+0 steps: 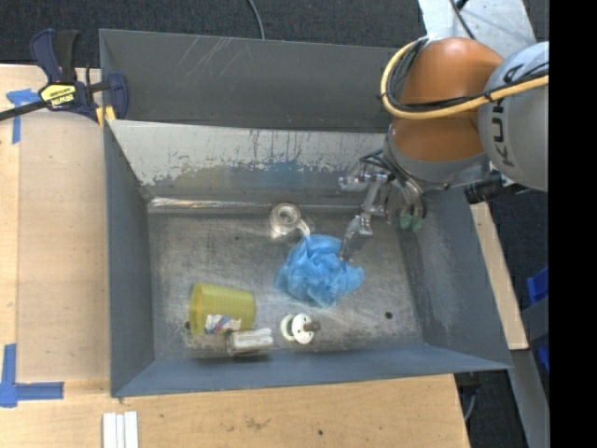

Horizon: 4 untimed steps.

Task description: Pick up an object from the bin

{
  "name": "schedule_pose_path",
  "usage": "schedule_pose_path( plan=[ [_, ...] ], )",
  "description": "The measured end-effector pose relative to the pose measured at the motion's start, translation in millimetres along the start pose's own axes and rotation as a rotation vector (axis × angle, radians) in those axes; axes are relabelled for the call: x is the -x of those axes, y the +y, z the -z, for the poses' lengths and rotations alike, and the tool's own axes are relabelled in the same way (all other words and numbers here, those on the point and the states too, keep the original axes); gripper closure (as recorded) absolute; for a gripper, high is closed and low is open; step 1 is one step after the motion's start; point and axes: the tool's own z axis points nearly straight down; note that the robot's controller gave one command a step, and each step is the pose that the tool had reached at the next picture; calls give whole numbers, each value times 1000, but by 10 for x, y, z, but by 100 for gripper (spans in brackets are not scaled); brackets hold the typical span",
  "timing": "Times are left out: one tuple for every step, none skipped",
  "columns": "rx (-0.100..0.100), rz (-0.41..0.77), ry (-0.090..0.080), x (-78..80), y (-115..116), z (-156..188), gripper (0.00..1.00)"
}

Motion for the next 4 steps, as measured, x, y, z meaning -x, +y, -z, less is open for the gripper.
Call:
schedule_pose_path(
  plan=[
    [4, -55, -3, 182, -198, -488, 0],
    [-2, -228, 0, 339, -404, -744, 0],
    [0, -201, -1, 335, -168, -930, 0],
    [1, -334, -9, 220, 111, -1074, 100]
  ],
)
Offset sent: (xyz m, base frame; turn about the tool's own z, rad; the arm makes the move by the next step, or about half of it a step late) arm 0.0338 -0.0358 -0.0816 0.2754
